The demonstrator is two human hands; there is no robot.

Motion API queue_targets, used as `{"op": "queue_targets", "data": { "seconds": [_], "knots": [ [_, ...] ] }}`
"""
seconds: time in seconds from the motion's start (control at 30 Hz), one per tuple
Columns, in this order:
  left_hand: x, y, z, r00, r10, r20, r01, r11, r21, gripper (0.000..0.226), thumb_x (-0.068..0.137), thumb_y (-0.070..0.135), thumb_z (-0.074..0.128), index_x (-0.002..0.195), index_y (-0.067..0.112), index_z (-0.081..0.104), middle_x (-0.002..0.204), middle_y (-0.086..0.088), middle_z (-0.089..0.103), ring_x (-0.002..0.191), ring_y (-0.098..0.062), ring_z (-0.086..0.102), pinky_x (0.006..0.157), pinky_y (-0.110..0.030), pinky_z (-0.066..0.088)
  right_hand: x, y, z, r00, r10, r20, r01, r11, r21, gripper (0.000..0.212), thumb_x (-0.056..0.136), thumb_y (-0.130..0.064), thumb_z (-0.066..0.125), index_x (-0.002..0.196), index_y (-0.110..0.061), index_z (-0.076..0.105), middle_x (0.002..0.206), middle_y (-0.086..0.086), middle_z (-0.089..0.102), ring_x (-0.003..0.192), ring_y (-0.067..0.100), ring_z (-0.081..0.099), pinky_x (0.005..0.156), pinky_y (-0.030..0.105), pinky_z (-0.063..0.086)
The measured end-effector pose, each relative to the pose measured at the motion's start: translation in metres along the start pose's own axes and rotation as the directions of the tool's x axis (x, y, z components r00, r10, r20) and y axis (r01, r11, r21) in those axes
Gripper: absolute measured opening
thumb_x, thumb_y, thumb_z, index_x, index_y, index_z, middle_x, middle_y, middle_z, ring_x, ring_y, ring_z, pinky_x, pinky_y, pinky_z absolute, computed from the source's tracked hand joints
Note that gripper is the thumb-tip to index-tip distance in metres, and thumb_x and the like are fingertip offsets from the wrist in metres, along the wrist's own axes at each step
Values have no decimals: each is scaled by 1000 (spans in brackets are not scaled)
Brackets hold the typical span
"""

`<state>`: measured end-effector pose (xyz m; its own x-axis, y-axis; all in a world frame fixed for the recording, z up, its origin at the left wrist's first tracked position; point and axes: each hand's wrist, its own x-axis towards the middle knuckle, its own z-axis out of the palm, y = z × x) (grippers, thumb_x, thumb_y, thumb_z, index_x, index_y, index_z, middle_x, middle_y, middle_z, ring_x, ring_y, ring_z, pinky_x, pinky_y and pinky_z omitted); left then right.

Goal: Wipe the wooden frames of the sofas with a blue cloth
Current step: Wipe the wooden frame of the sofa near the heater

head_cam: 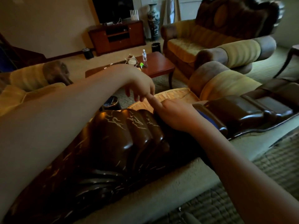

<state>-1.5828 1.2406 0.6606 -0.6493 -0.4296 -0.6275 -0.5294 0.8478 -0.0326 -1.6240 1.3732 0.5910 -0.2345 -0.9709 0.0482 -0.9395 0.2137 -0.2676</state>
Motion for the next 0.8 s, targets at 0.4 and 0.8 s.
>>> {"op": "queue_targets", "data": {
  "seconds": [0.4,0.8],
  "knots": [
    [26,-21,20,989,-33,145,63,976,-210,26,100,12,37,116,27,51,107,-4,61,95,-16,62,79,-32,49,9,10,-28,916,-33,399,-35,986,163,52,103,-44,14,136,-18,46,133,11,53,125,25,47,102,33,33],
    [21,-6,27,960,-135,244,184,964,-191,32,101,18,39,130,23,50,118,-6,58,110,-21,58,88,-34,49,55,113,-24,749,188,636,-191,979,-64,27,96,-39,50,89,-15,62,91,1,59,81,17,56,77,29,43]
  ]
}}
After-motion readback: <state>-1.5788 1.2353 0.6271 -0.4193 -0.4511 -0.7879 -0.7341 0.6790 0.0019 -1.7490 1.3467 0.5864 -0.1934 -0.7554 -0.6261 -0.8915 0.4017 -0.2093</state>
